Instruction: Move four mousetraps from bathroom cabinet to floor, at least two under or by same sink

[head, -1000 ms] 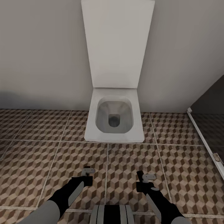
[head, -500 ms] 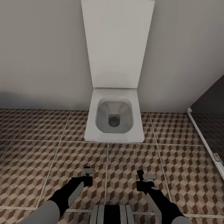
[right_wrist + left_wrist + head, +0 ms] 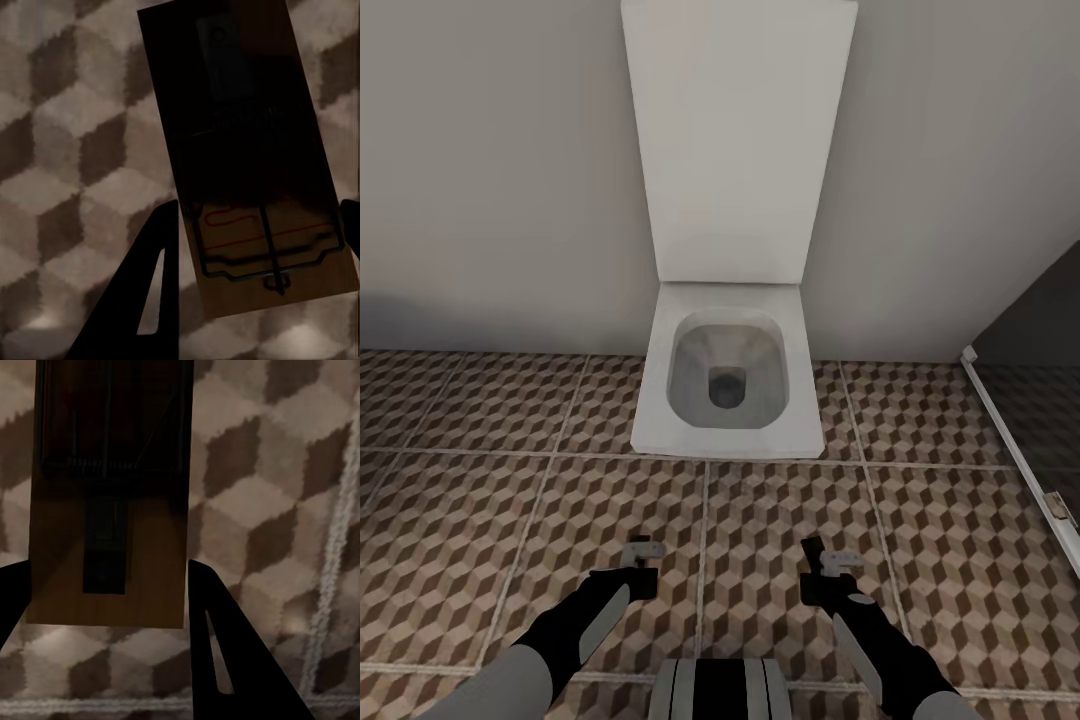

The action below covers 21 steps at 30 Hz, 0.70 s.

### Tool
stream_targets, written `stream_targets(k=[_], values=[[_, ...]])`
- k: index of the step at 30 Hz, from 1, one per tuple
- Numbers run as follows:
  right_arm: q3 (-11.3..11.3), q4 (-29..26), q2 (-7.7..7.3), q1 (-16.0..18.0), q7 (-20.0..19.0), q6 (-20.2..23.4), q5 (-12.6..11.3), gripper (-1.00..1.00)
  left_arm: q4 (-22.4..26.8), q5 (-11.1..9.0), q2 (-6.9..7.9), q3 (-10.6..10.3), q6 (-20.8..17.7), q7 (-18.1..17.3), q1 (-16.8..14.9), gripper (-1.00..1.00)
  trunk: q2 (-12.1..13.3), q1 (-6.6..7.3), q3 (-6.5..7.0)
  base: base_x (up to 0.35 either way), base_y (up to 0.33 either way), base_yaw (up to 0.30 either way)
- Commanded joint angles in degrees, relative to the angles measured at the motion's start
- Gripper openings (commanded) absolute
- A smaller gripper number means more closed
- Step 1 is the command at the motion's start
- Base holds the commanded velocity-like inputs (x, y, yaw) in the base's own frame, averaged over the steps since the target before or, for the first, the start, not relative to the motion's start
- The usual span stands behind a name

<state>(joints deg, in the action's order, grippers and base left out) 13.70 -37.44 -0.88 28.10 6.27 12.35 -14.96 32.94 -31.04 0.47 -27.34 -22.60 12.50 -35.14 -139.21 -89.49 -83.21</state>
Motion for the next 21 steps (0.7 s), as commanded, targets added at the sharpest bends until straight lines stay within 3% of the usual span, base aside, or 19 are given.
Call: stream_targets(k=[1,21], values=[[0.45,-0.19,-0.13,0.02,0.5,0.22,-0.69,-1.0,0.11,-0.34,0.05,-0.35,-0.2,0.58,-0.03,-1.0,-0.01,0.01,-0.04,0.0,0.0,0.0],[0.45,-0.53,-0.3,0.02,0.41,0.22,-0.69,-1.0,0.18,-0.34,0.05,-0.35,-0.16,0.51,-0.04,-1.0,-0.01,0.01,-0.04,0.0,0.0,0.0]])
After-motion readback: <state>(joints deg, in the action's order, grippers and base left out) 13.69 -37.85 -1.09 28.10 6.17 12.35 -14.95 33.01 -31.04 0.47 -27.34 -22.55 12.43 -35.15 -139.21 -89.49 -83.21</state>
